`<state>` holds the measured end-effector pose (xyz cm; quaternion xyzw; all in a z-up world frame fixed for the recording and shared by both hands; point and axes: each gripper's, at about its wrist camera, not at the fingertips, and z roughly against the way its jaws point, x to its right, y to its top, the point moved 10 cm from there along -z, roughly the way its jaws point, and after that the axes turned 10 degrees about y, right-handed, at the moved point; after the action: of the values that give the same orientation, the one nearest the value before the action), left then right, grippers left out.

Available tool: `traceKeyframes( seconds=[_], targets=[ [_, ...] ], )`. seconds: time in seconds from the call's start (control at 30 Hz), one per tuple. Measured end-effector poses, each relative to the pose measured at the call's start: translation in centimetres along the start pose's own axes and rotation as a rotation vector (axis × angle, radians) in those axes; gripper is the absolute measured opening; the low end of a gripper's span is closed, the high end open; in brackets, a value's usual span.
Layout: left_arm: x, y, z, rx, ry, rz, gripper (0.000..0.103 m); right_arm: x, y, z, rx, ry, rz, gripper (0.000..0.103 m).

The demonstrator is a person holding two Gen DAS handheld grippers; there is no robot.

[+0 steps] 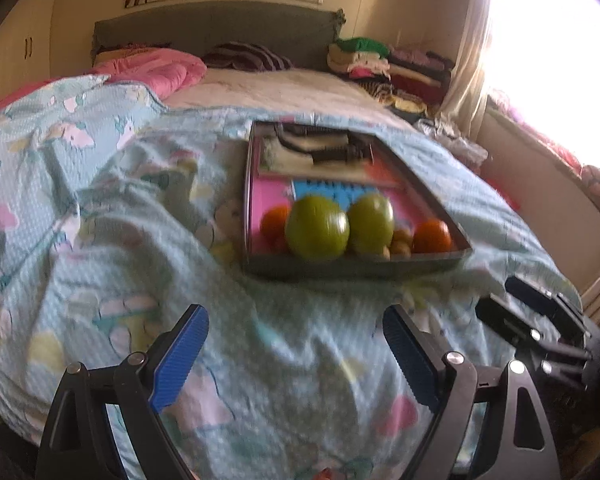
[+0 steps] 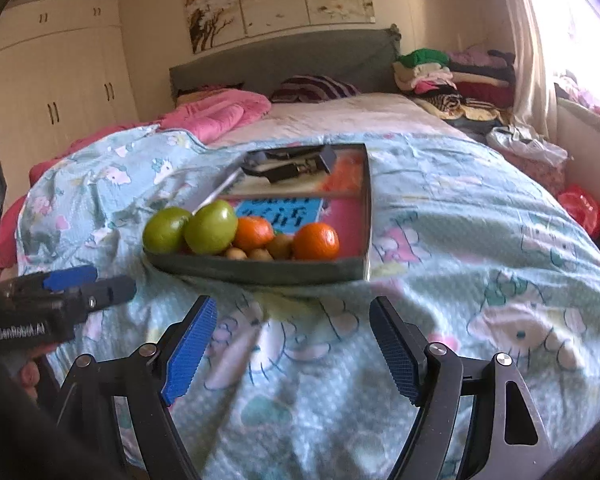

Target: Organize fruits

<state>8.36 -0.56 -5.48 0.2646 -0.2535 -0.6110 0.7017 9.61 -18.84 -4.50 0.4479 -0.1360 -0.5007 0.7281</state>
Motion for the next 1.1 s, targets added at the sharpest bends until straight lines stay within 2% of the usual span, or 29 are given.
traceKeyframes(
  seconds=[0.2, 0.63, 1.1],
  targets=[
    [0.4, -1.8, -0.4, -0.025, 0.023, -0.016, 0.089, -0.4, -1.0, -0.1, 0.004, 0.006, -0.009, 0.080],
    [0.2, -1.8, -0.1, -0.012, 0.050, -0.011, 0.089, -1.0, -1.3, -0.4, 0.013, 0.003, 0.021, 0.080],
    [0.3, -2.0, -0.6, -0.025, 0.046, -0.014, 0.089, -0.9, -1.3, -0.6, 0.011, 0.004, 0.021, 0.080]
  ],
)
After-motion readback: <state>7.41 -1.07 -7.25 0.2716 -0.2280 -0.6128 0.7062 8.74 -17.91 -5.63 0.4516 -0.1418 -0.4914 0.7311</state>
